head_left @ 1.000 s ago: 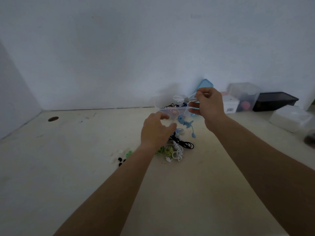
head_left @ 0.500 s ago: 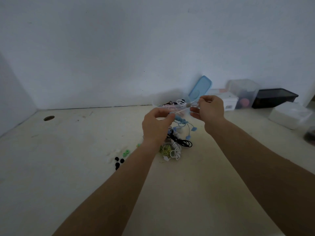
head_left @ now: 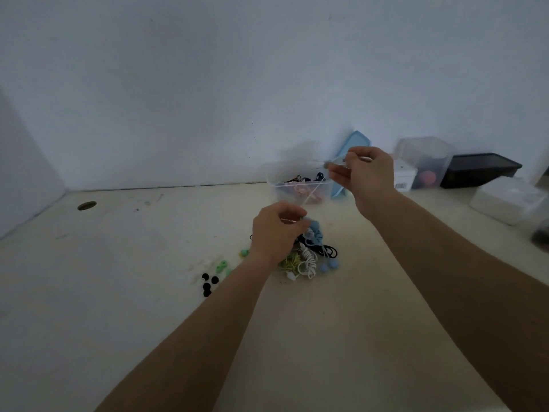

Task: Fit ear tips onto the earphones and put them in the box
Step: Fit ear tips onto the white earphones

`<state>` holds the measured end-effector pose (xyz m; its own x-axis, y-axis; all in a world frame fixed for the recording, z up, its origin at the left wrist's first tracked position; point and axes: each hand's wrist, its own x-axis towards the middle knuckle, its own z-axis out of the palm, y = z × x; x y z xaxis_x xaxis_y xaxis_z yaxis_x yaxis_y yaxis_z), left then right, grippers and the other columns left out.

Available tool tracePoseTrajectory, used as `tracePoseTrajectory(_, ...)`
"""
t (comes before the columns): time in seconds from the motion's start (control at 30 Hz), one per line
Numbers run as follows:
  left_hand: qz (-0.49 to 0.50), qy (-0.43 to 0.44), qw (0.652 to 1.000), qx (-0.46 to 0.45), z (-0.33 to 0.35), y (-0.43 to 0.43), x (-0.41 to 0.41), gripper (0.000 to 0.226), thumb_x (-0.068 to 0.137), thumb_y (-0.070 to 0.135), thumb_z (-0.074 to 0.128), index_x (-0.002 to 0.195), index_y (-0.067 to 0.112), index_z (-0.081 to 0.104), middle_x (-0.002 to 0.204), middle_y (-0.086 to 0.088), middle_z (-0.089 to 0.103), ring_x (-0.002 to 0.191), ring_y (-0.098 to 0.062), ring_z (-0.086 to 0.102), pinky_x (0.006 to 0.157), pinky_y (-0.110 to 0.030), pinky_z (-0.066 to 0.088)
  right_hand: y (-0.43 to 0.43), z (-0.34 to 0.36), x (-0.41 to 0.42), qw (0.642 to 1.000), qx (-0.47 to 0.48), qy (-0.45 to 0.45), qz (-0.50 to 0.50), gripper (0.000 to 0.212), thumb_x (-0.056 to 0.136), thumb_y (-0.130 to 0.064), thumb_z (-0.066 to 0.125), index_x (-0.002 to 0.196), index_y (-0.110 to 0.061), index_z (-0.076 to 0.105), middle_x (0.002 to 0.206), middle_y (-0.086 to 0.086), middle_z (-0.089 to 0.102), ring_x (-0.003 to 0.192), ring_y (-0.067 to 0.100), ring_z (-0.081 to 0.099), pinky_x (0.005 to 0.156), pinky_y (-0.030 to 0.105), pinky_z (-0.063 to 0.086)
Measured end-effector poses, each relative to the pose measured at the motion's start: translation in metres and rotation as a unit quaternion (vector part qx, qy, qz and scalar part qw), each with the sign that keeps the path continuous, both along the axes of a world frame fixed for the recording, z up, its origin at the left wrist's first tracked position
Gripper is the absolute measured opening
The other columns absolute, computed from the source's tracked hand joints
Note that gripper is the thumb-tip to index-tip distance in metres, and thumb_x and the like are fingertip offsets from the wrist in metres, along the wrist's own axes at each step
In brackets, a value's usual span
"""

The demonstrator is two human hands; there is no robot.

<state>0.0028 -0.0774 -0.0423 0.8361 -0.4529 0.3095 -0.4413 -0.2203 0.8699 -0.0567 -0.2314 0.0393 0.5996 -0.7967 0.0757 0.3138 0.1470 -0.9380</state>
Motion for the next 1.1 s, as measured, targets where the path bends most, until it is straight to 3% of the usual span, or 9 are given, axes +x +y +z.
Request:
tracePoseTrajectory(0.2, 0.012, -0.067, 0.995, 0.079, 0.008, -0.007, -0.002, 0.013, 0.086, 0.022, 0.073, 0.099, 0.02, 0.074, 0.09, 0.009, 0.072, 0.074, 0.006, 0.06, 0.068, -0.003, 0.043, 0.014, 0.024, 0.0, 0.996, -0.023, -0.064, 0.055, 0.008, 0.101, 0.001, 0.049, 0.1, -0.004, 0.055, 0.106, 0.025, 0.062, 0.07, 0.023, 0.075, 0.07, 0.031, 0.061)
tracePoseTrajectory(0.43, 0.048, -0.012, 0.999, 0.008, 0.027, -0.005, -0.001, 0.027, 0.085, 0.04, 0.071, 0.105, 0.028, 0.058, 0.068, 0.009, 0.051, 0.06, -0.008, 0.048, 0.06, -0.024, 0.042, 0.029, 0.041, 0.004, 0.991, -0.002, -0.095, 0.093, 0.007, 0.101, 0.001, 0.049, 0.101, -0.003, 0.055, 0.1, 0.021, 0.061, 0.066, 0.021, 0.073, 0.068, 0.03, 0.06)
tracePoseTrajectory(0.5, 0.016, -0.027, 0.999, 0.028, 0.037, -0.004, 0.002, 0.012, 0.09, 0.043, 0.064, 0.099, 0.036, 0.068, 0.06, 0.012, 0.054, 0.056, -0.008, 0.05, 0.06, -0.025, 0.041, 0.03, 0.044, 0.005, 0.99, 0.005, -0.098, 0.099, 0.007, 0.1, 0.001, 0.05, 0.102, -0.003, 0.056, 0.098, 0.02, 0.061, 0.068, 0.023, 0.073, 0.068, 0.03, 0.06)
tracePoseTrajectory(0.67, -0.002, -0.042, 0.995, 0.091, 0.05, -0.001, 0.016, 0.015, 0.09, 0.041, 0.062, 0.08, 0.033, 0.069, 0.069, 0.008, 0.066, 0.059, -0.006, 0.057, 0.061, -0.024, 0.042, 0.025, 0.048, 0.002, 0.99, 0.039, -0.119, 0.062, 0.008, 0.1, 0.001, 0.05, 0.101, -0.005, 0.056, 0.092, 0.016, 0.062, 0.065, 0.021, 0.072, 0.067, 0.03, 0.06)
tracePoseTrajectory(0.77, -0.07, -0.041, 0.991, 0.11, 0.051, 0.002, 0.019, 0.018, 0.091, 0.035, 0.066, 0.074, 0.037, 0.068, 0.059, 0.015, 0.063, 0.048, 0.003, 0.049, 0.06, -0.022, 0.04, 0.018, 0.051, -0.001, 0.987, 0.078, -0.137, 0.029, 0.008, 0.1, 0.001, 0.05, 0.099, -0.005, 0.055, 0.09, 0.015, 0.061, 0.06, 0.018, 0.069, 0.064, 0.029, 0.059)
tracePoseTrajectory(0.83, -0.088, -0.028, 0.992, 0.085, 0.052, 0.004, 0.019, 0.021, 0.091, 0.033, 0.068, 0.072, 0.042, 0.07, 0.059, 0.021, 0.064, 0.054, 0.006, 0.053, 0.065, -0.022, 0.042, 0.014, 0.051, -0.001, 0.987, 0.081, -0.14, 0.001, 0.009, 0.101, 0.0, 0.05, 0.097, -0.007, 0.054, 0.088, 0.015, 0.061, 0.057, 0.017, 0.067, 0.064, 0.029, 0.06)
tracePoseTrajectory(0.9, -0.096, -0.02, 0.994, 0.04, 0.054, 0.005, 0.02, 0.023, 0.091, 0.032, 0.069, 0.073, 0.046, 0.073, 0.068, 0.022, 0.069, 0.065, 0.005, 0.059, 0.071, -0.022, 0.047, 0.008, 0.048, -0.001, 0.991, 0.069, -0.111, -0.03, 0.01, 0.101, -0.001, 0.048, 0.097, -0.009, 0.053, 0.085, 0.013, 0.061, 0.057, 0.016, 0.065, 0.063, 0.029, 0.06)
tracePoseTrajectory(1.0, -0.098, 0.021, 0.995, -0.017, 0.056, 0.003, 0.019, 0.008, 0.09, 0.026, 0.071, 0.09, 0.025, 0.078, 0.08, 0.009, 0.075, 0.071, -0.002, 0.066, 0.072, -0.021, 0.049, 0.0, 0.035, -0.002, 0.998, 0.057, -0.001, -0.031, 0.014, 0.099, -0.001, 0.046, 0.105, -0.009, 0.055, 0.089, 0.015, 0.067, 0.062, 0.018, 0.065, 0.059, 0.03, 0.06)
tracePoseTrajectory(1.1, -0.094, 0.044, 0.994, -0.034, 0.057, -0.001, 0.019, 0.013, 0.09, 0.022, 0.07, 0.097, 0.014, 0.077, 0.087, -0.004, 0.076, 0.077, -0.014, 0.069, 0.07, -0.025, 0.054, 0.0, 0.018, -0.002, 0.992, 0.08, 0.101, 0.016, 0.018, 0.1, -0.004, 0.046, 0.112, -0.007, 0.059, 0.084, 0.018, 0.07, 0.063, 0.018, 0.067, 0.063, 0.034, 0.062)
